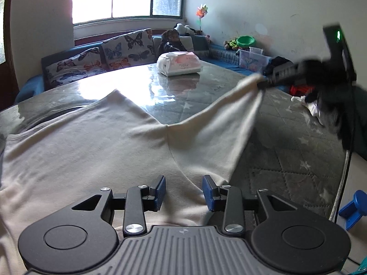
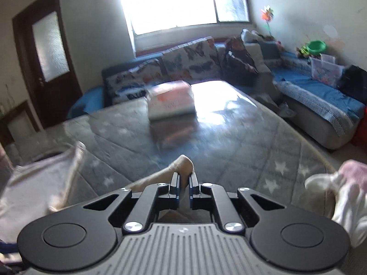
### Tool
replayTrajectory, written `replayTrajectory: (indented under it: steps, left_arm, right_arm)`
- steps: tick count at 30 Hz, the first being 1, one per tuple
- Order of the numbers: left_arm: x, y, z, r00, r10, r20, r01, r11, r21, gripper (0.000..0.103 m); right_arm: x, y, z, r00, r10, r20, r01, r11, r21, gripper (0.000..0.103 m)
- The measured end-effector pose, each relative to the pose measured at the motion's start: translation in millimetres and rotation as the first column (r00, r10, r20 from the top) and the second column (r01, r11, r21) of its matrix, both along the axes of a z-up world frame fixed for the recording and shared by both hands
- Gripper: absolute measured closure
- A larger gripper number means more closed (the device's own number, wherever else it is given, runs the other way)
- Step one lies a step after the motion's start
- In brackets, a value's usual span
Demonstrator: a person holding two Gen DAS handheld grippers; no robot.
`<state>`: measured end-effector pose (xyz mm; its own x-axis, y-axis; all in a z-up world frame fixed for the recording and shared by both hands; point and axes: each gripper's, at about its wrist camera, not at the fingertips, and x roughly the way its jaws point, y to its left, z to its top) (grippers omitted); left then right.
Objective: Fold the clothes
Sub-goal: 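Grasp the shirt hem with the right gripper and lift it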
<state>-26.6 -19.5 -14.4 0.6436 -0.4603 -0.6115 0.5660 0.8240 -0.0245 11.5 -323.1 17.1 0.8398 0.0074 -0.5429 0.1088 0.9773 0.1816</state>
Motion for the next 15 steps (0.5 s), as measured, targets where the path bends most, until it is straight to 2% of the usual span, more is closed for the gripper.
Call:
replayTrajectory:
  steps: [2,8,11,15]
  left_arm:
    - [-2.1,-2.7,-1.3,1.0,-0.002,0.02,0.002,1.0,0.014,0.064]
    - [-5.7,22.9,14.1,0.998,0.049,0.033,-0.047,0.998,-0.049,0.059]
    - [-9.9,47.3,20.4,0.994,0.106,0.035,-0.103,0.991,-0.082,0.057]
    - [-19.3,81.2,22.0,0.981,0.193,0.031,-0.189,0.976,-0.111,0.057]
  right_arm:
    - [-2.0,7.1,14.8,0.999,0.029,0.029,-0.029,1.0,0.011,0.097]
    - [-11.5,36.5,58.6,0.984,0.141,0.111,-0.145,0.989,0.03,0.097]
    - [-16.0,67.6,79.8,0.958,0.25,0.14,-0.256,0.967,0.024,0.097]
    - [-15.0,111.6,90.1,0.915,0.374,0.15,-0.381,0.924,0.019,0.097]
